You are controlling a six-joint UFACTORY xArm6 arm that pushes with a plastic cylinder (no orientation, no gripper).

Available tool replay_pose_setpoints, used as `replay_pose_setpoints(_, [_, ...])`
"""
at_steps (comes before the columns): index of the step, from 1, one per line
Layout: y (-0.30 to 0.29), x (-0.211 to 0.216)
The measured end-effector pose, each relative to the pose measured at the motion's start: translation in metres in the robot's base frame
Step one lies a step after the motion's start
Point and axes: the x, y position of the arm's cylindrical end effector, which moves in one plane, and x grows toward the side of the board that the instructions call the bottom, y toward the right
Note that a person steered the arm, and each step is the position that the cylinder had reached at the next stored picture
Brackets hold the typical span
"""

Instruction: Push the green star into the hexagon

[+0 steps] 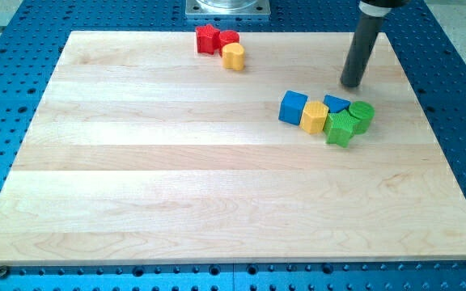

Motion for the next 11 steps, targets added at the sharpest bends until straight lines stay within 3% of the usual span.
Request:
replay_pose_setpoints(1, [0.037,0.018])
replay_pose_setpoints(2, [0.035,0.087])
replay_pose_setpoints(4, [-0.033,0.134])
replay_pose_setpoints(5, [-0.029,0.169])
replay_pose_setpoints(8, [-0.079,0.140])
replay_pose_setpoints(9, [-0.074,0.130])
replay_pose_setpoints(10, [-0.065,0.154])
replay_pose_setpoints(11, [-0.065,0.141])
